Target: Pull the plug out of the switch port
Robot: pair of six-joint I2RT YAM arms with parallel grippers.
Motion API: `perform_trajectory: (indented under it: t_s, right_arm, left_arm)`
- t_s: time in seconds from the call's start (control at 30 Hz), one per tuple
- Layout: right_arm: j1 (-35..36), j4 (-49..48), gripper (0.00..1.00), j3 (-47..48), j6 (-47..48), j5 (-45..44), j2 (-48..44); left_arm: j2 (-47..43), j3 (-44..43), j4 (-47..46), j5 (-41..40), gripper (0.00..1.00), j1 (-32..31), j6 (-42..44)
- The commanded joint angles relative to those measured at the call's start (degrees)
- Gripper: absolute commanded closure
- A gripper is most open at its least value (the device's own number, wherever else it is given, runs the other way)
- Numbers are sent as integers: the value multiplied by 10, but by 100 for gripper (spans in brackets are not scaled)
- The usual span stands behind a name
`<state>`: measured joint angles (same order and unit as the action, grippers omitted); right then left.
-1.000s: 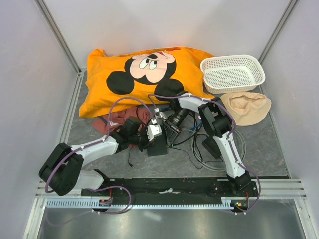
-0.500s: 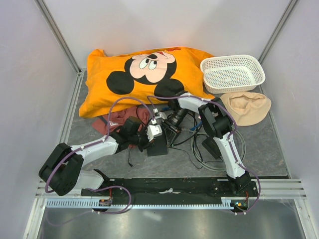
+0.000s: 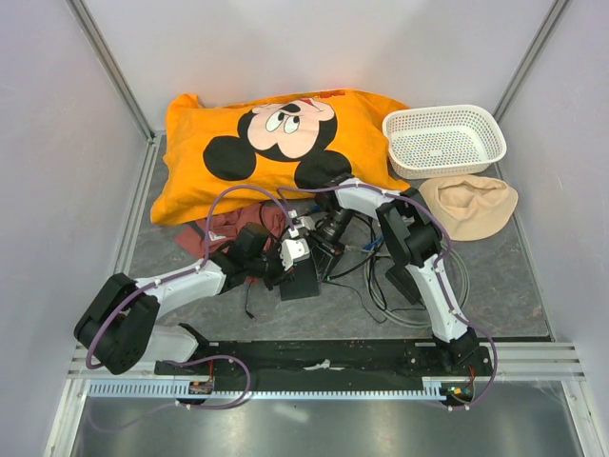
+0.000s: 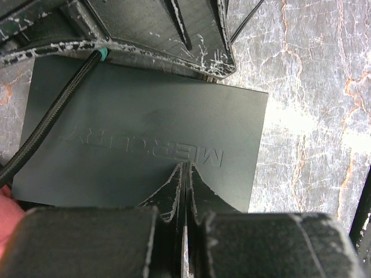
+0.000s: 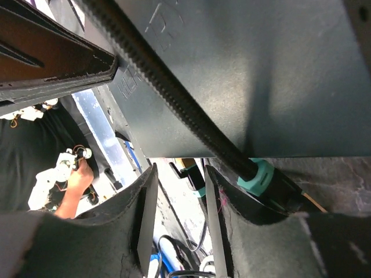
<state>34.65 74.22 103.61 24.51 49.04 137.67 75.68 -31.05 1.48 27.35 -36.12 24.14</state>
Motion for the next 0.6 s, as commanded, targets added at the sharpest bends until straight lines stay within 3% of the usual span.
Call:
perform_trajectory:
  t_s: [0.0, 0.13, 0.2, 0.4, 0.43, 0.57]
  right_arm:
    - [29, -70, 54, -10, 1, -43, 42]
    - [31, -69, 57, -7, -5, -56, 48]
    - [36, -70, 67, -3, -17, -71, 57]
    - [40, -84, 86, 0, -32, -104, 63]
    - [40, -85, 94, -1, -39, -108, 62]
    - [41, -87, 100, -3, -41, -119, 58]
  left_arm:
    - [11, 13, 30, -22, 99, -1, 12]
    - [13, 13, 30, -24, 98, -2, 11]
    - [14, 12, 31, -24, 98, -2, 10]
    - [12, 12, 30, -25, 98, -1, 10]
    - [12, 13, 30, -25, 98, -1, 10]
    - [13, 13, 29, -25, 98, -1, 11]
